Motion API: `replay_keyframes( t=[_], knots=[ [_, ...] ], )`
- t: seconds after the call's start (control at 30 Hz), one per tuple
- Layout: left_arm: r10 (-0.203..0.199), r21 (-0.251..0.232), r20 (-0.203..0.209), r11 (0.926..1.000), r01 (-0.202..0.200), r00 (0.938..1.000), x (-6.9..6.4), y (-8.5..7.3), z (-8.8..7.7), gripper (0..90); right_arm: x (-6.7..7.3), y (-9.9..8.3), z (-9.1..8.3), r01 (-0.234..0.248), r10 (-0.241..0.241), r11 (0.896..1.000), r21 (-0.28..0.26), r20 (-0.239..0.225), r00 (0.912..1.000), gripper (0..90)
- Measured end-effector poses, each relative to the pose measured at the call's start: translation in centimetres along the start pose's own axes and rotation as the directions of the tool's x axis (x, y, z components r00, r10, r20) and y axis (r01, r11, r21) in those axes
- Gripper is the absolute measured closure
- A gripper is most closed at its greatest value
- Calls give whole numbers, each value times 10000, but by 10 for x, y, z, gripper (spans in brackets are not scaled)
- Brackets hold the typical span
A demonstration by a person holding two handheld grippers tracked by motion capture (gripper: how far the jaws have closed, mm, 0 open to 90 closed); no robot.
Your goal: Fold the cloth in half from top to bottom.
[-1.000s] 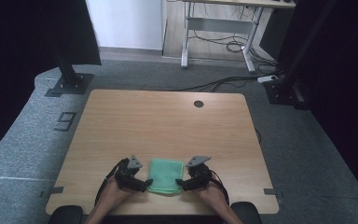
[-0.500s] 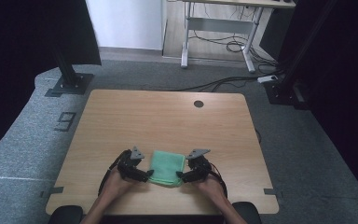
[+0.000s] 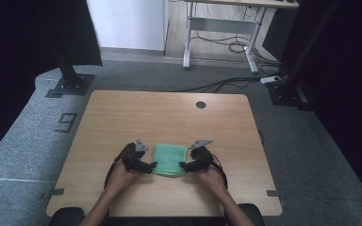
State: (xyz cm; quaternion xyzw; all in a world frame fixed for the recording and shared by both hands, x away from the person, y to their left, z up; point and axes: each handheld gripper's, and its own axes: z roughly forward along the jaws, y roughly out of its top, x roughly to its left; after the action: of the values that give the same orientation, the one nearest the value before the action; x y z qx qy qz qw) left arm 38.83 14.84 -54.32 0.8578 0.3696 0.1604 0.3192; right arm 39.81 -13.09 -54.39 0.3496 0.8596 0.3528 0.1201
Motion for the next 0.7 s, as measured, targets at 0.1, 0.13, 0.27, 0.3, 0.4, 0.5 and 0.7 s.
replay_keyframes(
  t=[0.1, 0.13, 0.27, 0.3, 0.4, 0.5, 0.7],
  knots=[
    [34, -17, -128, 10000, -35, 9999, 4, 5, 4, 58, -5, 5, 4, -33, 32, 10000, 7, 189, 9998, 228],
    [62, -11, -212, 10000, -62, 9998, 5, 7, 6, 58, -7, 7, 5, -26, 25, 10000, 30, 268, 9996, 228],
    [62, -29, -437, 10000, -63, 9990, 10, 14, 11, 58, -16, 15, 11, -116, 117, 9999, -24, 511, 9986, 228],
    [18, -40, -461, 10000, -20, 9989, 11, 16, 13, 58, -17, 15, 12, -124, 125, 9999, -39, 541, 9985, 228],
    [-32, -54, -486, 10000, 29, 9988, 13, 17, 15, 57, -22, 17, 15, -281, 290, 9995, -151, 611, 9977, 227],
    [-170, -84, -379, 9998, 167, 9991, 15, 17, 16, 53, -24, 17, 15, -458, 469, 9987, -207, 548, 9974, 228],
    [-295, -113, -223, 9995, 292, 9993, 17, 17, 16, 45, -25, 16, 15, -649, 661, 9976, -261, 457, 9968, 227]
  ],
)
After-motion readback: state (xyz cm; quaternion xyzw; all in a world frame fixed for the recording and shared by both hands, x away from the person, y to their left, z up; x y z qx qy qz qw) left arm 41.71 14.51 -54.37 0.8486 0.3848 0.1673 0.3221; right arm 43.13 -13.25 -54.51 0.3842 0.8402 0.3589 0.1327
